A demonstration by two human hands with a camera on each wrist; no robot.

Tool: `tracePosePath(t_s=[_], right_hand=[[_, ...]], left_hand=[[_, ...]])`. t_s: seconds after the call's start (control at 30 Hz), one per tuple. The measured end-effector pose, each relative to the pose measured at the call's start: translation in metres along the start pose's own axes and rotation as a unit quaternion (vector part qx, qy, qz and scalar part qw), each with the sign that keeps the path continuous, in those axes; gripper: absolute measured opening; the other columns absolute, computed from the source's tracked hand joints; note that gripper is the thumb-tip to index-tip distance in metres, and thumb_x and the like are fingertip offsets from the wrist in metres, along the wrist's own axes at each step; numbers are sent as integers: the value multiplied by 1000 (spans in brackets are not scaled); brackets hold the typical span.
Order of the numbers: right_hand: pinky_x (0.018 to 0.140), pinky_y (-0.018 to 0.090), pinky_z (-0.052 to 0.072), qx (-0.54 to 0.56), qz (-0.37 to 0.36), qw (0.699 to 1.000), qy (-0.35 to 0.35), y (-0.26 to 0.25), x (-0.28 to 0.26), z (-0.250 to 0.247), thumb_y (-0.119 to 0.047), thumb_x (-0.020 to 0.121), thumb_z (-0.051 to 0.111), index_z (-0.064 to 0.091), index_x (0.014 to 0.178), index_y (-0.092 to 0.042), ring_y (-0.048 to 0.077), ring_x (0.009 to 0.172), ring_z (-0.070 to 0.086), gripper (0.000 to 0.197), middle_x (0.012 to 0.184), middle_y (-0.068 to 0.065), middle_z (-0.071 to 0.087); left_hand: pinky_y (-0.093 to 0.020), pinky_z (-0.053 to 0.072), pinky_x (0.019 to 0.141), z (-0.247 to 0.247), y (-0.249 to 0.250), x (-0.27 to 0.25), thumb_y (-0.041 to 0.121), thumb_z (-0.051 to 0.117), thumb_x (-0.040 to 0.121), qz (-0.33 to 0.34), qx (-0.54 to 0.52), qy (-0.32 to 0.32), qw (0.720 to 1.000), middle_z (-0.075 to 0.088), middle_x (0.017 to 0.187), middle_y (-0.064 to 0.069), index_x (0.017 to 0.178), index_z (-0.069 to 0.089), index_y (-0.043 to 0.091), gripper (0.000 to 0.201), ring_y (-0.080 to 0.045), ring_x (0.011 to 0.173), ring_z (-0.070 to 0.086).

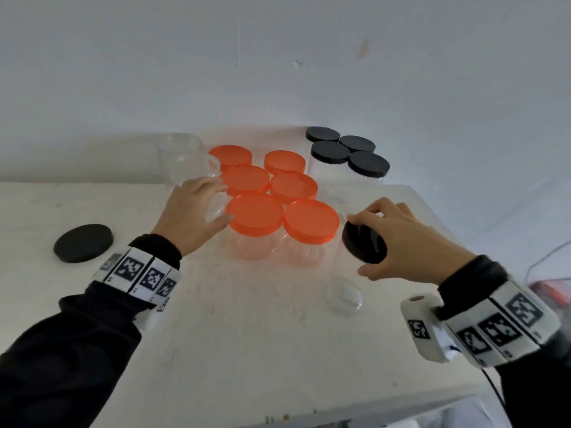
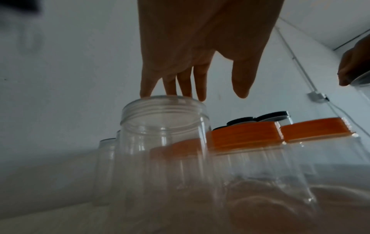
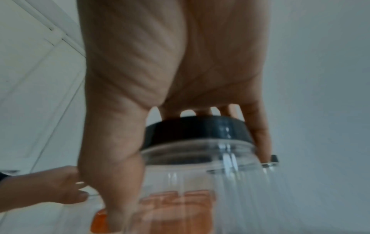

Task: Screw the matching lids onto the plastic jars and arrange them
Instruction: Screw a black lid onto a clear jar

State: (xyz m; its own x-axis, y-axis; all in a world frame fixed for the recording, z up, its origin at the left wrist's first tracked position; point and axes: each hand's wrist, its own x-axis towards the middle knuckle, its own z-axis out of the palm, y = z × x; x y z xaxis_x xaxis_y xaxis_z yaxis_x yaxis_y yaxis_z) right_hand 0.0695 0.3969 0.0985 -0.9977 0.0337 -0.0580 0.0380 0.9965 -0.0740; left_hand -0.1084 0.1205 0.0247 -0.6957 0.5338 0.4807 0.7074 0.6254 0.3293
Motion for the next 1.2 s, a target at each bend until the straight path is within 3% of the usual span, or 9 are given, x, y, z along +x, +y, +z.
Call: tracePosePath(t_s=[0.07, 0.17, 0.27, 0.37, 0.47, 0.67, 1.0, 1.1, 1.2], right_hand=[[84, 30, 45, -13, 6, 1000, 3, 17, 3, 3, -39, 71, 74, 26, 139, -35, 15, 116, 26, 84, 131, -7, 24], [94, 36, 44, -9, 12, 1000, 22, 38, 12, 8, -37, 74, 74, 21, 144, -32, 17, 126, 23, 88, 141, -6, 21], [104, 40, 37, -11, 17, 998, 61, 53, 25, 15, -35, 78, 71, 22, 146, -27, 21, 136, 19, 84, 150, -2, 17], [95, 36, 42, -28, 19, 993, 115, 58, 37, 21, -30, 81, 69, 29, 144, -23, 22, 129, 27, 75, 144, 2, 27], [88, 35, 43, -21, 26, 989, 146, 59, 47, 26, -25, 83, 68, 32, 144, -22, 22, 124, 33, 71, 139, 3, 33], [104, 37, 35, -33, 9, 985, 170, 61, 68, 33, -22, 86, 65, 29, 146, -18, 26, 135, 29, 70, 148, 7, 32], [114, 34, 15, -55, -4, 984, 172, 59, 80, 35, -20, 88, 62, 25, 146, -13, 28, 140, 22, 69, 151, 10, 28], [115, 35, 10, -70, 7, 984, 162, 57, 82, 36, -23, 90, 59, 21, 147, -14, 25, 142, 16, 69, 153, 9, 23], [115, 43, 11, -90, 41, 986, 136, 49, 84, 34, -26, 93, 53, 15, 148, -13, 24, 144, 10, 68, 155, 8, 16]], left_hand=[[-50, 21, 107, 4, -4, -1, 63, 46, 77, -57, 57, -50, 995, 42, 141, -5, 130, 48, 12, 73, -24, 131, 33], [-50, 7, 112, 11, -6, -6, 41, 57, 87, -98, 116, -85, 985, 29, 149, -4, 138, 38, 14, 61, -22, 139, 21], [-45, 7, 112, 15, -7, -9, 22, 53, 91, -96, 115, -54, 987, 31, 149, -3, 138, 39, 14, 50, -22, 139, 23], [-42, 12, 109, 16, -9, -9, 11, 52, 91, -90, 95, -15, 991, 38, 146, -5, 135, 44, 12, 45, -24, 137, 28], [-40, 12, 109, 17, -7, -10, 9, 52, 91, -92, 92, -10, 991, 39, 145, -5, 134, 46, 12, 44, -25, 137, 28], [-41, 13, 109, 19, -7, -9, 9, 53, 90, -97, 100, -6, 990, 40, 144, -5, 133, 46, 12, 44, -24, 135, 31], [-38, 10, 111, 14, -8, -9, 15, 56, 90, -109, 55, -21, 992, 37, 146, -3, 135, 45, 14, 46, -20, 138, 26], [-29, 14, 111, 7, -8, -12, 10, 55, 91, -101, -38, 5, 994, 43, 142, -3, 130, 49, 10, 40, -16, 136, 31], [-11, 23, 104, -6, -9, -19, 4, 55, 90, -88, -92, 68, 989, 50, 132, 2, 122, 56, 9, 33, -8, 127, 39]])
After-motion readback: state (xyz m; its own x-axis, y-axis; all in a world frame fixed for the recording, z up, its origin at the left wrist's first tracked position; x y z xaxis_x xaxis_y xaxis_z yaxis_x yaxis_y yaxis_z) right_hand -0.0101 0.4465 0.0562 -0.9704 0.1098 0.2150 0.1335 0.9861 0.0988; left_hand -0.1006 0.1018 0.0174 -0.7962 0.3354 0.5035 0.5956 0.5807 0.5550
